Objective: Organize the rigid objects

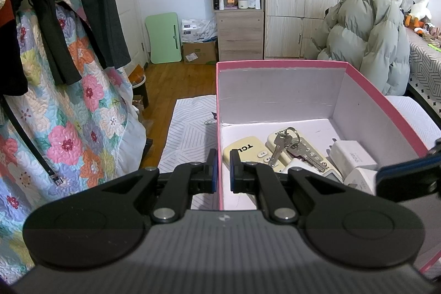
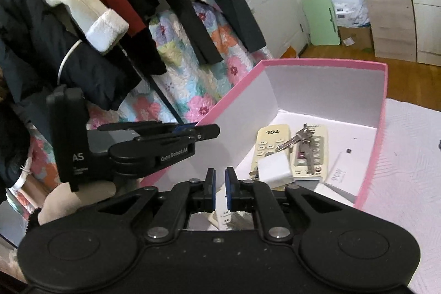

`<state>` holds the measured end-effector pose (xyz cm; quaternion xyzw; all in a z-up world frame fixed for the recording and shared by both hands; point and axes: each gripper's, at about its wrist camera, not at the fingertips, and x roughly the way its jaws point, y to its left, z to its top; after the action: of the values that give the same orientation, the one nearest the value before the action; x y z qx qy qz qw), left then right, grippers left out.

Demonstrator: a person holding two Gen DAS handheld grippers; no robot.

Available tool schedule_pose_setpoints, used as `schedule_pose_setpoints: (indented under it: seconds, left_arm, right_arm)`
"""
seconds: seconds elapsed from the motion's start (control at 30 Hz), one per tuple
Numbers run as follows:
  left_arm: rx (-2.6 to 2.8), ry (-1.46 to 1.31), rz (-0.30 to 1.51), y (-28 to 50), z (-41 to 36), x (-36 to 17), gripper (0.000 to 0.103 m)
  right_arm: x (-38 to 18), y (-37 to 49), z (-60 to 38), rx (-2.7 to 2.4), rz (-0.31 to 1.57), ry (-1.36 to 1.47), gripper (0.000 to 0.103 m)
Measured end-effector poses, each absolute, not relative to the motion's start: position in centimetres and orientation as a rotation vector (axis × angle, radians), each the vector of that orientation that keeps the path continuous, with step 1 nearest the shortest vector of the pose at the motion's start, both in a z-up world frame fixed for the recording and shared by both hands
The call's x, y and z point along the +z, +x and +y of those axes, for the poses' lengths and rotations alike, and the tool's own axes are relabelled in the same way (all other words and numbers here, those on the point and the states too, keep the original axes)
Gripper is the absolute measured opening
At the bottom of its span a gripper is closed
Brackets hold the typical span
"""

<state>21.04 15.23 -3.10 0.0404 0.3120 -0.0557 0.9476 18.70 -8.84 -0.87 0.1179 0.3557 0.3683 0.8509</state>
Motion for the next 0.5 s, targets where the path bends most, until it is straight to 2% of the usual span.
schedule_pose_setpoints:
  seconds: [0.2, 0.5]
  left_arm:
    - [-0.113, 0.079, 0.636, 21.1, 15.3, -3.2, 0.006]
    - [-0.113, 0.077, 0.636, 21.1, 15.2, -3.2, 0.006]
  right_arm:
    - [0.2, 17.7, -11.7, 0.715, 0.715, 0.279, 0.014]
    - [0.7, 15.9, -14.5, 0.620, 0.696, 0.281, 0.025]
